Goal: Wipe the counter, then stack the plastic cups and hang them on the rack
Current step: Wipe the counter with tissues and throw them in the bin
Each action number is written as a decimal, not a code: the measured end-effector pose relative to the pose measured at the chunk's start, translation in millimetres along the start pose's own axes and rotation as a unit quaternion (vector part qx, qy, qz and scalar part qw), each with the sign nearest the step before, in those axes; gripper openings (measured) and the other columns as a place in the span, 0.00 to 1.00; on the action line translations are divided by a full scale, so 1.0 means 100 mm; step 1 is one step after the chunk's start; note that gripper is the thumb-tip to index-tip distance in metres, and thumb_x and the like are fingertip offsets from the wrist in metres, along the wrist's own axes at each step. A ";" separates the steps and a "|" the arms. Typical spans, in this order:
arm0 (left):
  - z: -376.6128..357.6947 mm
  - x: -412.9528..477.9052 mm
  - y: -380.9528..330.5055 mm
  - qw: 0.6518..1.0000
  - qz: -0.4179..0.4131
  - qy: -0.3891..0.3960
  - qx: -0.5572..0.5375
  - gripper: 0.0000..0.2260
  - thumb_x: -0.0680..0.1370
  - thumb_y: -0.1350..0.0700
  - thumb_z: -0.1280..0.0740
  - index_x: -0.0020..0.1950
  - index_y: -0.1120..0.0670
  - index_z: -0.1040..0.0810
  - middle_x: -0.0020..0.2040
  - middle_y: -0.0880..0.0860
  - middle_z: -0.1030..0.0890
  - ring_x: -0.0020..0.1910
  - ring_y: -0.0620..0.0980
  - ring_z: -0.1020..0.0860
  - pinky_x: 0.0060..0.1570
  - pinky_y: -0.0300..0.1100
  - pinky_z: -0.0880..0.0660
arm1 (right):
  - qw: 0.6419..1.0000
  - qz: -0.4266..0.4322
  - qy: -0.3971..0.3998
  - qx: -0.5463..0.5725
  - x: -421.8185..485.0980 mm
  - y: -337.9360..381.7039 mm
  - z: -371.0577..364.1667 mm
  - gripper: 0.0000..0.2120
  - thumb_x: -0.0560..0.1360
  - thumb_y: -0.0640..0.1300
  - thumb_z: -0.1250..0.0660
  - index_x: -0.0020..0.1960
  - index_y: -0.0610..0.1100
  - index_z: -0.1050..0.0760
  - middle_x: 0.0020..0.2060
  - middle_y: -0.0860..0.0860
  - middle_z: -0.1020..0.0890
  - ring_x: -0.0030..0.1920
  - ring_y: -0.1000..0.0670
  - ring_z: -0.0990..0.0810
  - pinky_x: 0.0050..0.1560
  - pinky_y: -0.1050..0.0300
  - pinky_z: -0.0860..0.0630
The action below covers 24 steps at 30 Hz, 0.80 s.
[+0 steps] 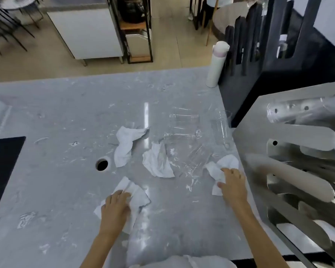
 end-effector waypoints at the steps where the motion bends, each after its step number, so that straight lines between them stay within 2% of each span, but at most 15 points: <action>1: -0.01 -0.02 0.02 0.999 -0.001 -0.008 -0.046 0.18 0.71 0.70 0.29 0.58 0.57 0.18 0.64 0.59 0.22 0.60 0.65 0.26 0.52 0.54 0.26 | 0.999 -0.011 -0.022 0.027 -0.03 0.00 0.00 0.21 0.75 0.48 0.31 0.67 0.47 0.29 0.64 0.45 0.27 0.63 0.41 0.32 0.56 0.47 0.28; 3: -0.02 -0.09 0.08 0.993 0.005 -0.035 -0.112 0.18 0.68 0.77 0.34 0.49 0.57 0.19 0.55 0.58 0.20 0.52 0.60 0.27 0.47 0.46 0.28 | 0.993 -0.047 -0.050 0.094 -0.11 -0.01 -0.05 0.17 0.76 0.46 0.31 0.62 0.42 0.26 0.59 0.42 0.24 0.58 0.40 0.27 0.53 0.46 0.25; 5: -0.02 -0.14 0.16 0.988 0.007 -0.036 -0.149 0.24 0.69 0.80 0.39 0.47 0.51 0.23 0.51 0.53 0.22 0.51 0.56 0.29 0.48 0.36 0.32 | 0.980 -0.099 -0.058 0.160 -0.25 0.00 -0.07 0.14 0.76 0.44 0.31 0.59 0.40 0.26 0.54 0.41 0.20 0.52 0.40 0.22 0.50 0.48 0.24; 7: 0.04 -0.13 0.26 0.984 -0.012 -0.042 -0.171 0.27 0.68 0.81 0.41 0.47 0.48 0.25 0.50 0.49 0.24 0.51 0.54 0.29 0.51 0.30 0.32 | 0.962 -0.151 -0.071 0.217 -0.40 0.00 -0.01 0.12 0.76 0.46 0.32 0.56 0.43 0.29 0.47 0.43 0.19 0.43 0.43 0.21 0.43 0.50 0.24; 9: 0.16 -0.09 0.37 0.983 -0.041 -0.053 -0.171 0.23 0.68 0.77 0.40 0.46 0.51 0.22 0.50 0.48 0.24 0.49 0.53 0.27 0.52 0.24 0.34 | 0.953 -0.164 -0.056 0.250 -0.53 0.10 0.09 0.11 0.76 0.49 0.34 0.54 0.47 0.33 0.42 0.47 0.21 0.40 0.44 0.23 0.41 0.50 0.25; 11: 0.37 0.03 0.47 0.978 -0.059 -0.060 -0.192 0.18 0.68 0.71 0.41 0.46 0.52 0.20 0.48 0.46 0.23 0.47 0.52 0.25 0.50 0.23 0.34 | 0.959 -0.115 -0.022 0.257 -0.66 0.31 0.19 0.11 0.75 0.43 0.34 0.56 0.49 0.31 0.42 0.48 0.23 0.41 0.43 0.24 0.41 0.52 0.29; 13: 0.60 0.24 0.56 0.970 -0.062 -0.055 -0.226 0.20 0.70 0.72 0.40 0.44 0.47 0.21 0.47 0.44 0.23 0.45 0.51 0.22 0.46 0.25 0.31 | 0.969 -0.011 -0.010 0.245 -0.77 0.65 0.31 0.16 0.72 0.34 0.34 0.56 0.49 0.23 0.45 0.48 0.25 0.46 0.45 0.23 0.43 0.54 0.30; 15: 0.84 0.52 0.60 0.961 -0.047 -0.042 -0.270 0.26 0.73 0.73 0.37 0.42 0.38 0.24 0.45 0.44 0.22 0.44 0.44 0.21 0.42 0.29 0.29 | 0.965 0.072 0.014 0.252 -0.89 1.07 0.41 0.23 0.69 0.28 0.36 0.53 0.51 0.18 0.50 0.54 0.27 0.50 0.56 0.23 0.48 0.65 0.29; 16: 0.96 0.69 0.57 0.959 -0.042 -0.033 -0.279 0.23 0.75 0.67 0.37 0.41 0.36 0.25 0.44 0.44 0.22 0.44 0.41 0.22 0.40 0.33 0.29 | 0.960 0.103 0.023 0.257 -0.93 1.27 0.45 0.24 0.68 0.27 0.38 0.51 0.52 0.17 0.51 0.58 0.27 0.51 0.60 0.24 0.48 0.70 0.30; 18: 1.18 1.06 0.50 0.961 -0.078 0.016 -0.264 0.13 0.76 0.53 0.41 0.48 0.33 0.26 0.49 0.41 0.21 0.47 0.38 0.21 0.42 0.37 0.28 | 0.955 0.149 0.010 0.256 -0.95 1.70 0.45 0.25 0.65 0.28 0.41 0.48 0.51 0.16 0.51 0.60 0.24 0.52 0.61 0.24 0.47 0.70 0.29; 19: 1.24 1.25 0.45 0.964 -0.099 0.045 -0.244 0.13 0.77 0.50 0.43 0.56 0.33 0.27 0.54 0.39 0.21 0.51 0.39 0.21 0.46 0.40 0.26 | 0.959 0.163 -0.001 0.233 -0.91 1.89 0.41 0.25 0.64 0.29 0.42 0.50 0.50 0.17 0.52 0.57 0.23 0.53 0.58 0.24 0.48 0.65 0.27; 20: 1.26 1.46 0.41 0.967 -0.120 0.065 -0.215 0.16 0.79 0.49 0.43 0.66 0.36 0.30 0.61 0.41 0.22 0.56 0.44 0.21 0.53 0.45 0.24 | 0.966 0.173 -0.004 0.193 -0.85 2.08 0.34 0.26 0.65 0.29 0.41 0.55 0.49 0.18 0.58 0.54 0.23 0.58 0.53 0.25 0.51 0.58 0.26; 22: 1.21 1.87 0.30 0.976 -0.161 0.074 -0.130 0.23 0.82 0.52 0.41 0.77 0.46 0.39 0.71 0.52 0.28 0.61 0.56 0.23 0.59 0.54 0.25 | 0.979 0.181 0.034 0.090 -0.69 2.38 0.14 0.30 0.70 0.30 0.38 0.69 0.50 0.27 0.74 0.47 0.36 0.71 0.44 0.36 0.61 0.50 0.28; 24: 1.11 2.19 0.14 0.973 -0.213 0.078 -0.034 0.27 0.82 0.56 0.39 0.80 0.50 0.42 0.74 0.57 0.33 0.64 0.60 0.27 0.59 0.55 0.25 | 0.978 0.193 0.072 0.021 -0.50 2.57 -0.10 0.37 0.73 0.32 0.35 0.78 0.52 0.41 0.79 0.44 0.52 0.78 0.41 0.50 0.64 0.49 0.29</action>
Point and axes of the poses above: each hand's wrist, its own x-axis towards the middle knuckle, its own z-axis out of the back of the hand, y = z × x, the point moved 1 cm from there along x, towards the middle knuckle
